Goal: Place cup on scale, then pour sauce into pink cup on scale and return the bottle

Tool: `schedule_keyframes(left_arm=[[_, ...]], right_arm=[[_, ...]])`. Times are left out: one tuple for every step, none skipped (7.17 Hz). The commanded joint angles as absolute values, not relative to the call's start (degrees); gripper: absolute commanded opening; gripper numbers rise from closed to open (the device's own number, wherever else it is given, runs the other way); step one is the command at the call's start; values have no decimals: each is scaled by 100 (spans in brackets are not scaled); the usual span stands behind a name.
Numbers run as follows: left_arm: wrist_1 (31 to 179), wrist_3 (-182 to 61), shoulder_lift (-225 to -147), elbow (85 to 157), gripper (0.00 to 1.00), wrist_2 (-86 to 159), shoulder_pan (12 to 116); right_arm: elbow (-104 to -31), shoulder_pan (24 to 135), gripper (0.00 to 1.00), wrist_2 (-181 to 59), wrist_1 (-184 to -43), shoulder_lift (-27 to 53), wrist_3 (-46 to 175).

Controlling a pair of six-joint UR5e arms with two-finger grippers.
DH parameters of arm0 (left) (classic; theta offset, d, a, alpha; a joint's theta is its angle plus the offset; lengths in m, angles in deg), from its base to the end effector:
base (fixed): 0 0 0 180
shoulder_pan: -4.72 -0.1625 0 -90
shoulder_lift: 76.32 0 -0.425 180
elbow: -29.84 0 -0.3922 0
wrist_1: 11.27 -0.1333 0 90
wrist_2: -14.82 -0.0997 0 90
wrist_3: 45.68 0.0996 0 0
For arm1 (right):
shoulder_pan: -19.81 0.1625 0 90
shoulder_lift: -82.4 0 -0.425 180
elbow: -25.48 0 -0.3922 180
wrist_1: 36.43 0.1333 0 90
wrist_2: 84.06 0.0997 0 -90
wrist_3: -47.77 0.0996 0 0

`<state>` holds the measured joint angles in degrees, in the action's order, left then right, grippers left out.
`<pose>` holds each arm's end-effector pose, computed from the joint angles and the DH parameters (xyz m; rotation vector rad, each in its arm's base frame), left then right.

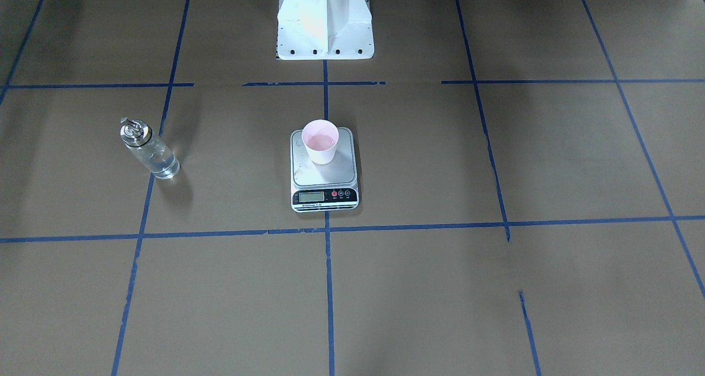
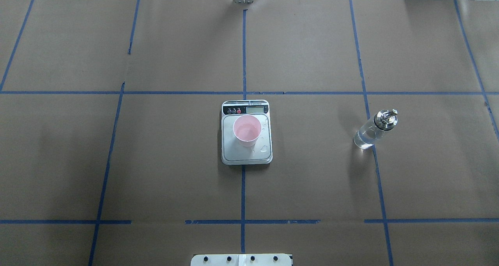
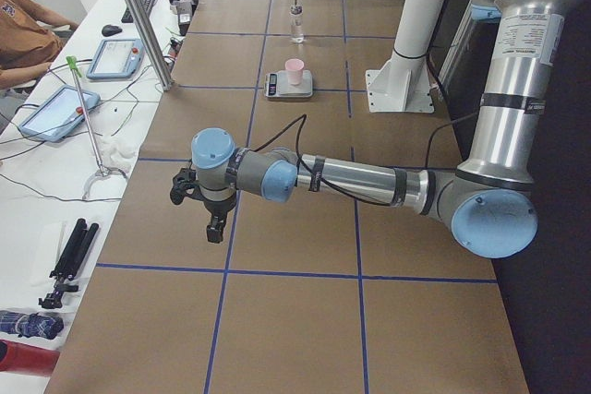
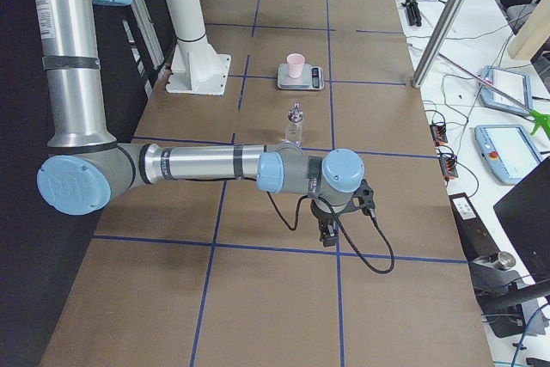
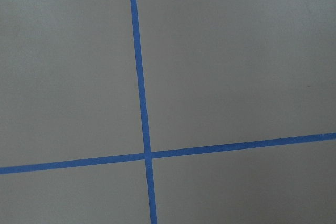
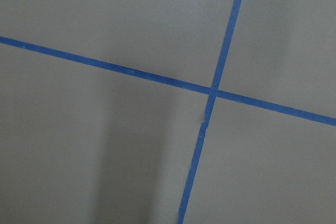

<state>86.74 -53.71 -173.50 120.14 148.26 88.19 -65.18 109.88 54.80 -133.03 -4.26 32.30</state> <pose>-0.0010 -0.5611 0.5762 0.1597 0.7798 0.0777 0.0589 -0.5126 0.6294 0.0732 -0.8526 -0.2329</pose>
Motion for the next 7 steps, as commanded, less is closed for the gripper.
schedule_keyframes(left_arm=[[8655,-5385,-17361,12002,100,14823,8673],[8664,-5429,-17379,11950,100,14815,8673],[8699,-5394,-17440,11740,100,14823,8664],[8690,-5438,-17484,11712,100,14815,8672],[8708,-5412,-17554,11564,100,14815,8673],[8682,-5429,-17633,11528,100,14823,8725],[8673,-5420,-17617,11449,100,14832,8864]], right_arm=[[-6505,10955,100,5489,-13293,-453,3239],[-6496,10946,100,5481,-13285,-453,3239],[-6496,10937,100,5446,-13285,-453,3239],[-6479,10946,100,5472,-13276,-453,3248],[-6470,10937,100,5472,-13276,-453,3239],[-6426,10937,100,5463,-13276,-453,3239],[-6426,10937,100,5463,-13267,-453,3248]])
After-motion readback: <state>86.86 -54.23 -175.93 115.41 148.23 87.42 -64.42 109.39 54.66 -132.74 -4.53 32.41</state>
